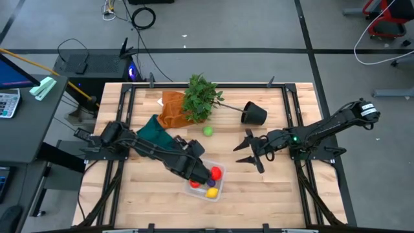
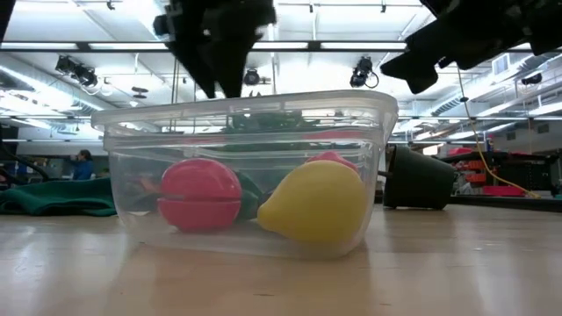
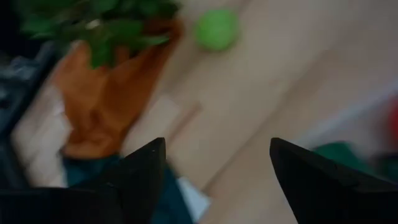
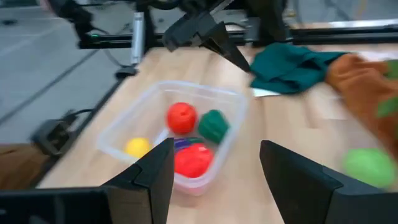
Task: Pick and placing Produce into tupperware
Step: Put the green cabbage into the transparent bin
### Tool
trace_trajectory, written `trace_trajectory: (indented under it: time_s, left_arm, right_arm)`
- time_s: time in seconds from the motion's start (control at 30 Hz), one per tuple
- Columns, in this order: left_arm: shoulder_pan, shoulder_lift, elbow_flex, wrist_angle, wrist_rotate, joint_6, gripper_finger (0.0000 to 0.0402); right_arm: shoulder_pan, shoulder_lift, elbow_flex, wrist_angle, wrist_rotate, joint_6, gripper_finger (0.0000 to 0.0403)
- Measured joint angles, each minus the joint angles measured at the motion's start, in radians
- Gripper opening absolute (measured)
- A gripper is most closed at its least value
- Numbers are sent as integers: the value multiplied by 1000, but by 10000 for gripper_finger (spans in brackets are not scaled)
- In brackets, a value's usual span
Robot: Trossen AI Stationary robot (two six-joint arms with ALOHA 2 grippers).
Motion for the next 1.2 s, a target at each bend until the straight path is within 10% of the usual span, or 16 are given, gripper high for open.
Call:
trace_trajectory:
  time_s: [0.27, 0.53, 0.87, 1.2]
  left_arm:
    - [19, -26, -14, -141, -11, -39, 290]
    - [45, -248, -306, -72, -50, -170, 249]
    - [-65, -658, -863, 757, -233, 77, 230]
    - [-45, -718, -1122, 1280, -295, 418, 237]
  right_arm:
    - [-84, 46, 0, 53, 41, -21, 195]
    - [-148, 90, 0, 71, 30, -17, 195]
    - [-192, 109, 0, 104, 26, -16, 195]
    - [-299, 166, 0, 167, 25, -13, 195]
